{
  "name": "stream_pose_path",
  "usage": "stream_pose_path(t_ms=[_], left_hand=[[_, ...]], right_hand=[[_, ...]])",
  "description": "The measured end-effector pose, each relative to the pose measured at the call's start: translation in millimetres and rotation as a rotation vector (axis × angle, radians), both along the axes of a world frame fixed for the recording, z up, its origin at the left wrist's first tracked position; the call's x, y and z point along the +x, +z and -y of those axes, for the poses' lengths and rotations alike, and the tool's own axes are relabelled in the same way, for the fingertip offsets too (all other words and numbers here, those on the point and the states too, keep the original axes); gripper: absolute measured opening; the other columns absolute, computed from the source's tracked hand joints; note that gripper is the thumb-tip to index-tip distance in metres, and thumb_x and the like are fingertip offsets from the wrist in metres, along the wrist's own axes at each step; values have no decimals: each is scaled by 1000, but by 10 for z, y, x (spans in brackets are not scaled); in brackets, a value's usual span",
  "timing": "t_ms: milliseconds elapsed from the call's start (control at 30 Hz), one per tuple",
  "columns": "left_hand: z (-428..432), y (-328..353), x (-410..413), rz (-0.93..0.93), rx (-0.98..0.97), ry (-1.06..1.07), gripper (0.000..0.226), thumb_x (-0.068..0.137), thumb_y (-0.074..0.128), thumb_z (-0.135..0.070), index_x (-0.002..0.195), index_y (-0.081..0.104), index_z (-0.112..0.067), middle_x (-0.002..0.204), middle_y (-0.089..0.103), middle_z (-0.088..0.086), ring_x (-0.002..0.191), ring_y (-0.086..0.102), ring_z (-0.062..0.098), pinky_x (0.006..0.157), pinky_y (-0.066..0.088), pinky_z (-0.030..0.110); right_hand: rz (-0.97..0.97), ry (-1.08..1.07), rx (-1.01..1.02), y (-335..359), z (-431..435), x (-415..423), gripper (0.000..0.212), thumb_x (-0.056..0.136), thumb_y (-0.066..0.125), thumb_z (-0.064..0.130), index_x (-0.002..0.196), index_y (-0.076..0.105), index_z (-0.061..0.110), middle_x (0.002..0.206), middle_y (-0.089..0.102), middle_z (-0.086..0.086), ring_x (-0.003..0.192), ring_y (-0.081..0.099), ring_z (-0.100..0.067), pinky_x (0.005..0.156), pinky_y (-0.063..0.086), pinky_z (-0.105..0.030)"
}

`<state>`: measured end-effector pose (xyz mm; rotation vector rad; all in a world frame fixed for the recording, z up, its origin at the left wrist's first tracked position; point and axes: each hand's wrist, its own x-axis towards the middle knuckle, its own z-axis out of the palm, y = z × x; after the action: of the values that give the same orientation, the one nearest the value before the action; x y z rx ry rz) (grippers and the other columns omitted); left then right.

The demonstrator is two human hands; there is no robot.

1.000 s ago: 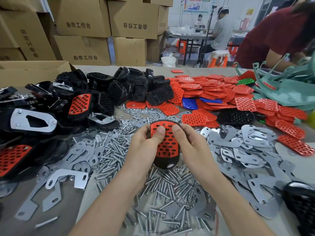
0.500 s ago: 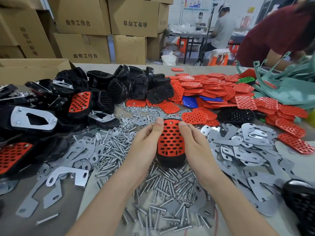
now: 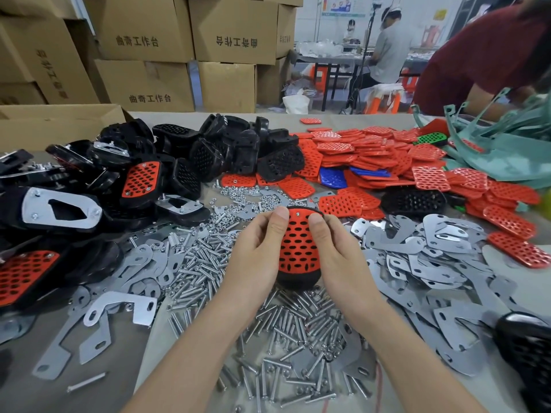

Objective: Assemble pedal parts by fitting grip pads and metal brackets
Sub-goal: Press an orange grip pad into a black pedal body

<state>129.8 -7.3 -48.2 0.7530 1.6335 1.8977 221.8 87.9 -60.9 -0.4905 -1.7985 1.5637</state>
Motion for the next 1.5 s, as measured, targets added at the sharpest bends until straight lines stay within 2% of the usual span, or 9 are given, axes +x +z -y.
stream_pose_path(t_ms=[267, 400, 600, 767, 833, 967, 1067, 1233, 1500], left_hand=[[53, 81, 30, -133, 51, -109, 28, 92, 61, -37, 116, 65, -23, 108, 75, -11, 101, 71, 4, 81, 54, 16], [47, 55, 50, -113, 26, -43, 22, 98, 61, -22, 119, 65, -20, 105, 76, -9, 99, 71, 5, 77, 54, 14], [76, 27, 6, -131, -14, 60, 19, 100, 61, -27, 118, 64, -28, 103, 76, -11, 96, 71, 3, 77, 55, 17], [47, -52, 28, -618, -192, 167, 37, 100, 61, -30, 133, 48, -39, 125, 60, -15, 113, 59, 3, 96, 50, 29], [35, -67, 19, -706, -209, 176, 39, 100, 62, -27, 135, 49, -35, 129, 57, -14, 114, 54, -4, 100, 43, 17], [45, -73, 5, -752, -225, 187, 37, 99, 62, -28, 132, 47, -37, 122, 50, -23, 109, 41, -27, 88, 28, -6], [50, -71, 1, -664, -208, 177, 33, 98, 63, -26, 119, 44, -43, 118, 53, -25, 110, 46, -21, 87, 38, 3], [119, -13, -33, -740, -149, 90, 37, 94, 69, -15, 106, 45, -41, 138, 39, -34, 130, 43, -4, 105, 35, 18], [235, 4, 19, -925, -193, 81, 20, 90, 58, -49, 105, 45, -49, 114, 45, -32, 111, 46, -10, 92, 31, 1]], right_hand=[[-18, -72, 72, 18, -1, 62, 36, 101, 40, 52, 97, 63, 24, 83, 68, 22, 75, 61, 7, 67, 46, -9], [-14, 12, 36, 2, 8, 106, 35, 98, 46, 50, 113, 66, 25, 100, 74, 21, 90, 68, 8, 75, 50, -8], [84, 102, 11, -40, -34, 104, 30, 102, 65, 22, 131, 63, 29, 117, 74, 16, 111, 69, -4, 93, 55, -22], [85, -28, -3, -48, -77, 48, 30, 100, 66, 13, 119, 67, 36, 104, 75, 21, 96, 70, 1, 78, 53, -13], [91, -46, 12, -69, -92, 47, 30, 99, 67, 15, 115, 65, 40, 104, 74, 23, 98, 69, 2, 79, 52, -12], [73, 27, -108, -95, -131, 62, 26, 99, 67, 30, 123, 66, 38, 118, 74, 8, 111, 70, -10, 92, 56, -29], [2, 116, -351, -59, -154, 82, 39, 94, 58, 49, 124, 72, 30, 124, 74, -2, 117, 70, -23, 100, 57, -48], [55, 122, -334, -18, -173, 92, 39, 93, 54, 55, 108, 80, 31, 110, 79, -6, 99, 74, -19, 105, 46, -70], [74, -29, -317, 39, -145, 122, 35, 105, 53, 45, 99, 79, 23, 102, 78, -15, 86, 74, -26, 93, 55, -64]])
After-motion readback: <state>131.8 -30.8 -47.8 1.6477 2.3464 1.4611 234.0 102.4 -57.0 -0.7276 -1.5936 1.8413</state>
